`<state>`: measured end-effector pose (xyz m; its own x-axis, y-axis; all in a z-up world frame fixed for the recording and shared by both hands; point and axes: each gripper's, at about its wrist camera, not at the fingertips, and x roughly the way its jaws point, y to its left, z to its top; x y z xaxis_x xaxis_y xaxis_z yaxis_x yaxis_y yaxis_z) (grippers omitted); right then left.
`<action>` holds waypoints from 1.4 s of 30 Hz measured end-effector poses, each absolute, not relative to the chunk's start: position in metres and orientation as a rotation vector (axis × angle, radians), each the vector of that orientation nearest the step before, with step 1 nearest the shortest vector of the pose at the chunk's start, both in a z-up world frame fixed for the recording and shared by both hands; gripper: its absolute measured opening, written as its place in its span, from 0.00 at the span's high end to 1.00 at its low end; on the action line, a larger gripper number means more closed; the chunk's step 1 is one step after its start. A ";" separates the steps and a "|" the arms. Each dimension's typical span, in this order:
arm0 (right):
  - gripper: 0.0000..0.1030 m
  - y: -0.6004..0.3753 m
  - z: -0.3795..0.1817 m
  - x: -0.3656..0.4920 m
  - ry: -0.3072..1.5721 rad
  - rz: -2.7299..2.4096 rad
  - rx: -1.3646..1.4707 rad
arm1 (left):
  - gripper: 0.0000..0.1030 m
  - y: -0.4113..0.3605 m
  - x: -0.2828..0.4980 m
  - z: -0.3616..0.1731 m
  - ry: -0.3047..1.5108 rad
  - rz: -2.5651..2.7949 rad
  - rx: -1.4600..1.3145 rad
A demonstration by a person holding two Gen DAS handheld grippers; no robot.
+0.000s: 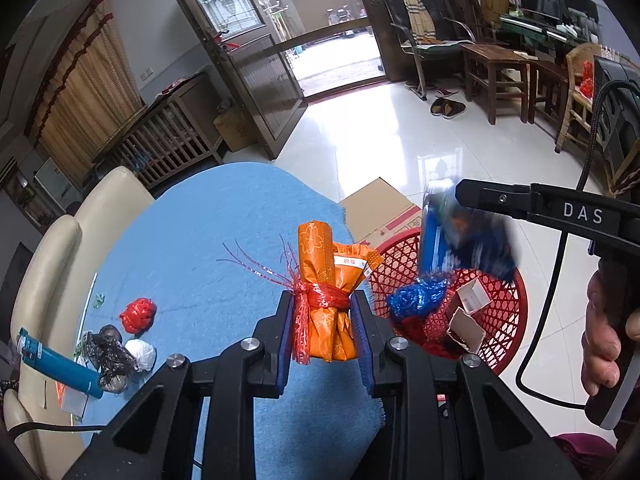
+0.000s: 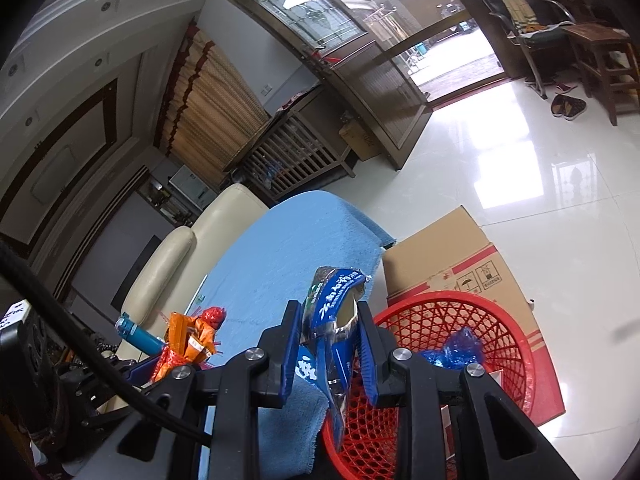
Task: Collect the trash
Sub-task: 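Open both tools over the red basket to drop the orange bag and blue wrapper, then grasp the black plastic bag with the left tool while the right tool moves to the white bag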
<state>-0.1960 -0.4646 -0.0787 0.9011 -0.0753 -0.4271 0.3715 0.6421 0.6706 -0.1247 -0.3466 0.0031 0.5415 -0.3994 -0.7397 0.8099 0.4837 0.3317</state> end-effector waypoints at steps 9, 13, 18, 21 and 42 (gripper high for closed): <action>0.70 -0.476 -0.085 -0.204 0.392 -0.292 0.902 | 0.46 -0.358 -0.132 -0.003 0.624 -0.790 0.776; 0.70 -0.479 -0.085 -0.206 0.393 -0.288 0.910 | 0.44 -0.354 -0.127 -0.002 0.637 -0.782 0.768; 0.54 -0.476 -0.087 -0.198 0.416 -0.265 0.917 | 0.44 -0.342 -0.118 -0.005 0.662 -0.760 0.753; 0.36 -0.469 -0.083 -0.193 0.409 -0.245 0.901 | 0.44 -0.328 -0.109 -0.006 0.671 -0.735 0.737; 0.37 -0.382 -0.079 -0.106 0.599 -0.121 0.724 | 0.26 -0.125 0.078 0.002 0.794 -0.258 0.378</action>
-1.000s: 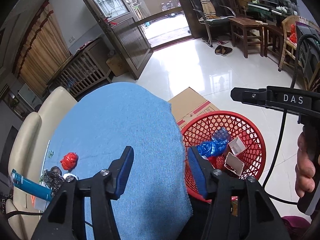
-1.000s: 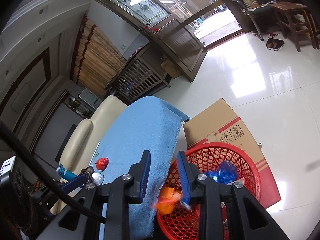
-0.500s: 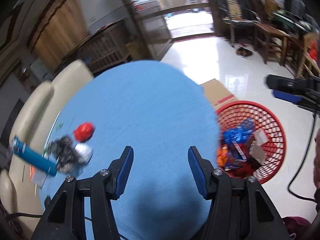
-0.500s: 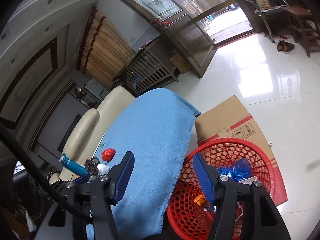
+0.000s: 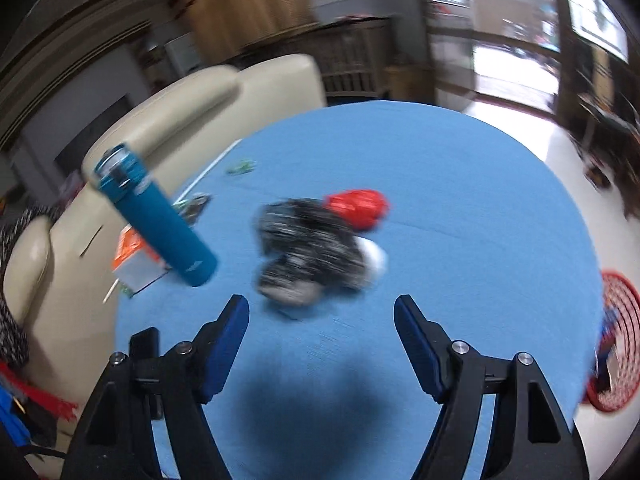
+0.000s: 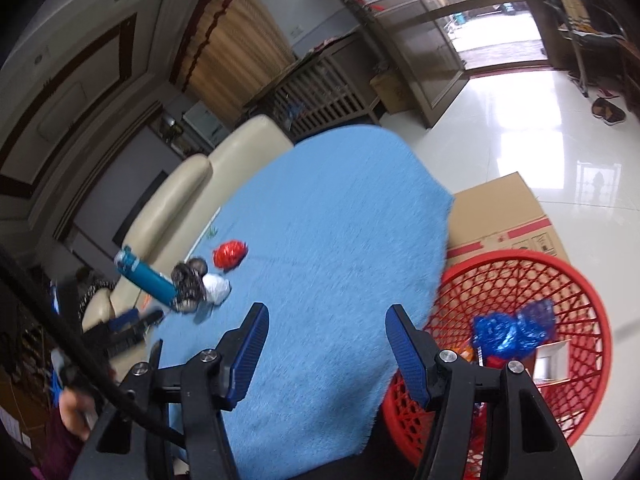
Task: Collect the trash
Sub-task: 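Grasp the black plastic bag with the left tool while the right tool moves to the white bag, then close the right tool on the white plastic bag and lift it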
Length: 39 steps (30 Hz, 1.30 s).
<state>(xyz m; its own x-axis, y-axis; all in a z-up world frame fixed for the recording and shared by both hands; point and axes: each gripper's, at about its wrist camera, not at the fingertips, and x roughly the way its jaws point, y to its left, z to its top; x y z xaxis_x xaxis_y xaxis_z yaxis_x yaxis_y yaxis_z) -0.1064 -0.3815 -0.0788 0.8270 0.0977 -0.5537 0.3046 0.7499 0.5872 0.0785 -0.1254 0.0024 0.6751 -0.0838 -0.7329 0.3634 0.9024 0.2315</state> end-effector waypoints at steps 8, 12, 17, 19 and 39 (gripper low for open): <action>0.37 -0.371 -0.097 -0.083 0.680 -0.120 0.711 | 0.24 -0.110 0.163 -0.008 0.883 -0.293 0.207; 0.37 -0.368 -0.103 -0.076 0.706 -0.127 0.709 | 0.24 -0.123 0.195 -0.014 0.923 -0.356 0.131; 0.37 -0.362 -0.107 -0.068 0.737 -0.133 0.693 | 0.43 -0.133 0.210 -0.036 0.969 -0.387 0.137; 0.37 -0.358 -0.108 -0.063 0.749 -0.132 0.679 | 0.66 -0.129 0.210 -0.047 1.004 -0.411 0.134; 0.37 -0.247 -0.079 0.130 0.817 0.159 0.473 | 0.93 -0.014 0.136 0.035 0.807 -0.602 -0.071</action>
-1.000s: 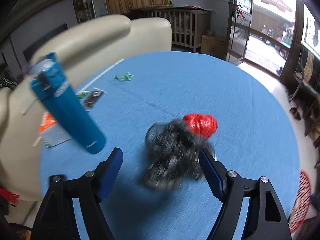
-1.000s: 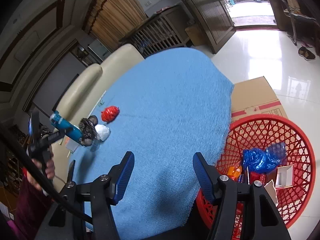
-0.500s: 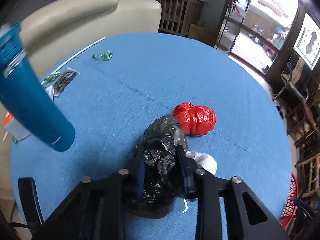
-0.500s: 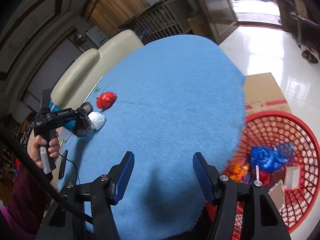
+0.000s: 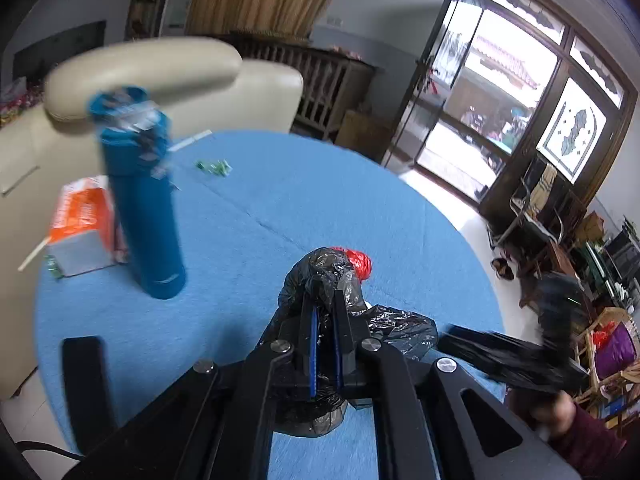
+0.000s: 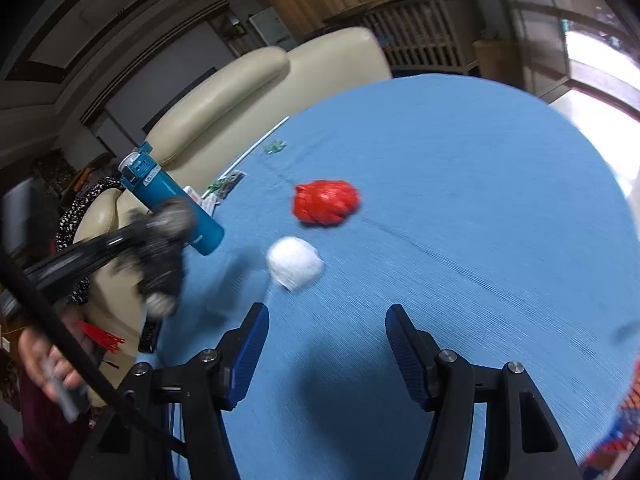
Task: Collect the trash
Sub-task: 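Close the right tool on the white plastic bag and lift it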
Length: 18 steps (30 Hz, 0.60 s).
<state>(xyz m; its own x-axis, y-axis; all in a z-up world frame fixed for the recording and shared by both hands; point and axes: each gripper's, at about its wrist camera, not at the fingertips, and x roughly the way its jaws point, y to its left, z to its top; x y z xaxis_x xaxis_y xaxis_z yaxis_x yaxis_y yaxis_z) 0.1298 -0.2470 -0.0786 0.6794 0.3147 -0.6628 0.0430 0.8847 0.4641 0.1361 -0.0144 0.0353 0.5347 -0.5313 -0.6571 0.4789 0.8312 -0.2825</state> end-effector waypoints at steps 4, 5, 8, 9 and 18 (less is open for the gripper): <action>0.37 -0.233 -0.090 0.174 0.844 0.194 0.520 | 0.93 0.007 0.116 0.043 0.781 -0.566 -0.068; 0.37 -0.228 -0.094 0.186 0.854 0.199 0.534 | 0.93 0.010 0.111 0.043 0.777 -0.555 -0.064; 0.39 -0.215 -0.108 0.214 0.903 0.177 0.548 | 0.93 0.015 0.100 0.040 0.767 -0.520 -0.040; 0.44 -0.211 -0.115 0.222 0.934 0.156 0.547 | 0.93 0.015 0.098 0.038 0.768 -0.521 -0.040; 0.67 -0.216 -0.103 0.190 0.867 0.135 0.508 | 0.93 -0.002 0.087 0.030 0.781 -0.573 -0.050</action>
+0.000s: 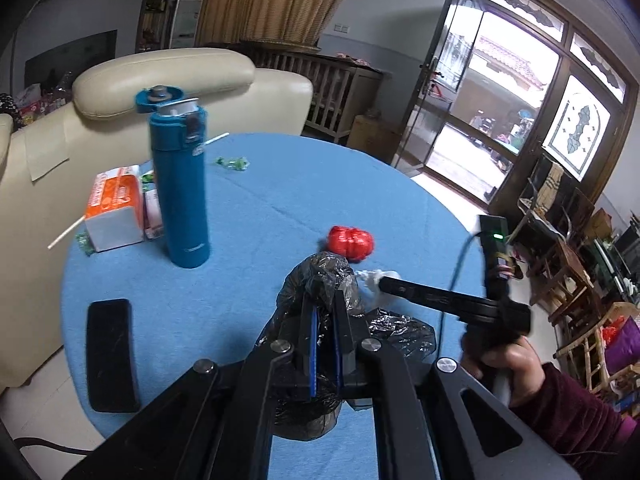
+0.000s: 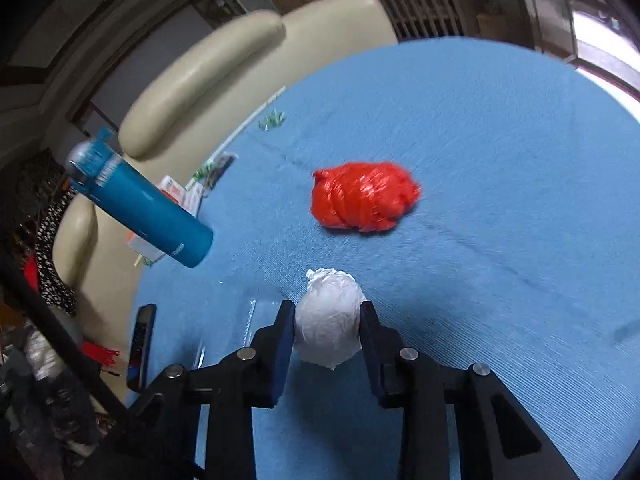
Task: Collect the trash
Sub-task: 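Close the right tool on the white plastic bag and lift it, then carry the black bag and white bag over the red basket with both tools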
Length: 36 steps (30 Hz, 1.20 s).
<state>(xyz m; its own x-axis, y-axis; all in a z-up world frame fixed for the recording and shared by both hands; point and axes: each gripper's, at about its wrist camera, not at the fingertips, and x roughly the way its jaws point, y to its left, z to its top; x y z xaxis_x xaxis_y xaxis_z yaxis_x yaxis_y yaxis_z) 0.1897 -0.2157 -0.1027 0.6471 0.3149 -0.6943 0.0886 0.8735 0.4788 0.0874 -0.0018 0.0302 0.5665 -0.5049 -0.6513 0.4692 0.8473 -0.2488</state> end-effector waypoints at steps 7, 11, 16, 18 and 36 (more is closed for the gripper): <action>0.67 -0.253 -0.064 0.117 0.750 0.125 0.554 | 0.93 -0.038 0.070 0.042 0.753 -0.630 -0.014; 0.67 -0.272 -0.047 0.076 0.682 0.112 0.565 | 0.93 -0.064 0.051 0.052 0.720 -0.653 0.040; 0.67 -0.290 -0.032 0.032 0.626 0.084 0.553 | 0.93 -0.091 0.029 0.063 0.683 -0.677 0.090; 0.67 -0.295 -0.027 0.017 0.605 0.073 0.550 | 0.93 -0.101 0.020 0.067 0.669 -0.688 0.110; 0.67 -0.341 0.000 -0.082 0.459 0.005 0.570 | 0.93 -0.164 -0.045 0.099 0.550 -0.731 0.256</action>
